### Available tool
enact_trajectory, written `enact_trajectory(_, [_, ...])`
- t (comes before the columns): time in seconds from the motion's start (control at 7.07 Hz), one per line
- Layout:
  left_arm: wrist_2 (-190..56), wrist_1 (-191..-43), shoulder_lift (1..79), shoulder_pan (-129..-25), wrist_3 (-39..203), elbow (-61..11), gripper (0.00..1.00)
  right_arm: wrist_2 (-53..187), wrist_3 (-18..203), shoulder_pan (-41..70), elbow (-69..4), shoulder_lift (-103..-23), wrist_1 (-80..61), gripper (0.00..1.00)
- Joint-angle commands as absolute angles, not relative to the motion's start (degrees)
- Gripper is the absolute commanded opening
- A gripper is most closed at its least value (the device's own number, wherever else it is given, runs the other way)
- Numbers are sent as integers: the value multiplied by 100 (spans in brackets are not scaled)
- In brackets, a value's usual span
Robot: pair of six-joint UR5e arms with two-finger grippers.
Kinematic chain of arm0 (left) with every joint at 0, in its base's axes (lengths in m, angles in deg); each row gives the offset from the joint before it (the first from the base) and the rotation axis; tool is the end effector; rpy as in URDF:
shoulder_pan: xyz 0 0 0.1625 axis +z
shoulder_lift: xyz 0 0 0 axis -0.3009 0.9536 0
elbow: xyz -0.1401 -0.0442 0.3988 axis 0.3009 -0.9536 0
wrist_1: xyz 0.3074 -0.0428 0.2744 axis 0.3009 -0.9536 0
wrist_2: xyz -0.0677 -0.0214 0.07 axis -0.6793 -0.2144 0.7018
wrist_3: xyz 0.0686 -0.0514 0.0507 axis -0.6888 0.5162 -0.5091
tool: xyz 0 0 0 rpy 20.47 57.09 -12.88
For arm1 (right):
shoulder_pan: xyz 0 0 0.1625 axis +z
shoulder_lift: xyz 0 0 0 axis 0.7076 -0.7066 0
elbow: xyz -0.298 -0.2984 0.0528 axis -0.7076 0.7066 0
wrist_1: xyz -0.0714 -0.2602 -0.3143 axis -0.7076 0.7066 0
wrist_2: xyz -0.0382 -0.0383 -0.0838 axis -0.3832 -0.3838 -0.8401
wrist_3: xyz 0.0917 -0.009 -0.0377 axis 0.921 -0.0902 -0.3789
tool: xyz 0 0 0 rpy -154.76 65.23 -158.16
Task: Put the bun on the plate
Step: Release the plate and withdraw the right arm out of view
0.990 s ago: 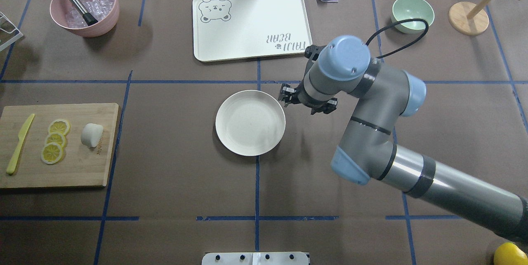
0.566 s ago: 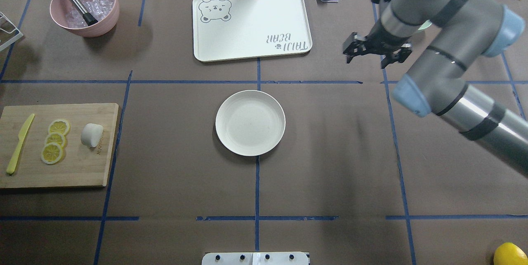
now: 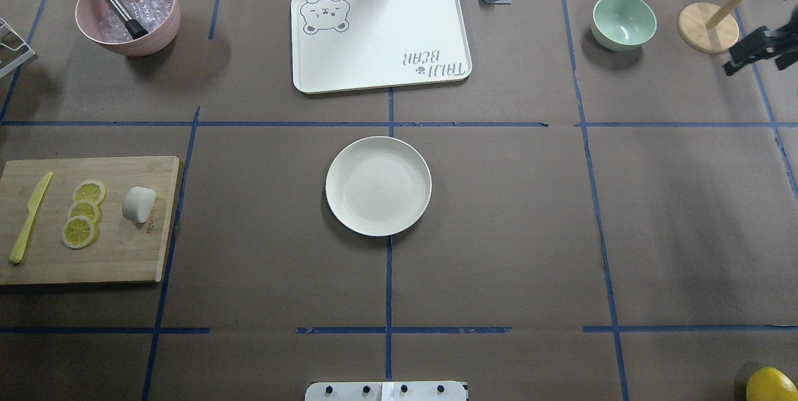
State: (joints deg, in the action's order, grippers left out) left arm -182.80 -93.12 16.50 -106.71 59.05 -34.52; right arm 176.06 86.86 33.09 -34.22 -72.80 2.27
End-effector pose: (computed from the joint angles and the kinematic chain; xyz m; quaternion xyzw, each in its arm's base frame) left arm -0.0537 -0.4716 0.5931 0.0957 0.3937 0.1030 0.9084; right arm -0.0517 -0.5718 0.5248 0.0615 -0.3716 -0.0613 0.9243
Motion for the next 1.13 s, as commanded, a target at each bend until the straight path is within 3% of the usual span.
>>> enact_trajectory(0.0, [-18281, -9551, 1689, -10655, 5894, -3392, 100, 17616, 6761, 4368, -3529, -8413, 283, 100])
enact_trajectory(0.28, [-18307, -9586, 1890, -10533, 5920, -3366, 100, 17589, 6851, 4461, -3750, -9459, 91, 100])
enact_trajectory(0.71, [-18298, -10935, 1900, -9447, 8047, -3742, 100, 17580, 8028, 4443, -3996, -9499, -435, 100])
enact_trajectory(0.99, [-17758, -10957, 1961, -8207, 9647, -3963, 100, 17572, 7986, 4426, -3996, -9542, -455, 100])
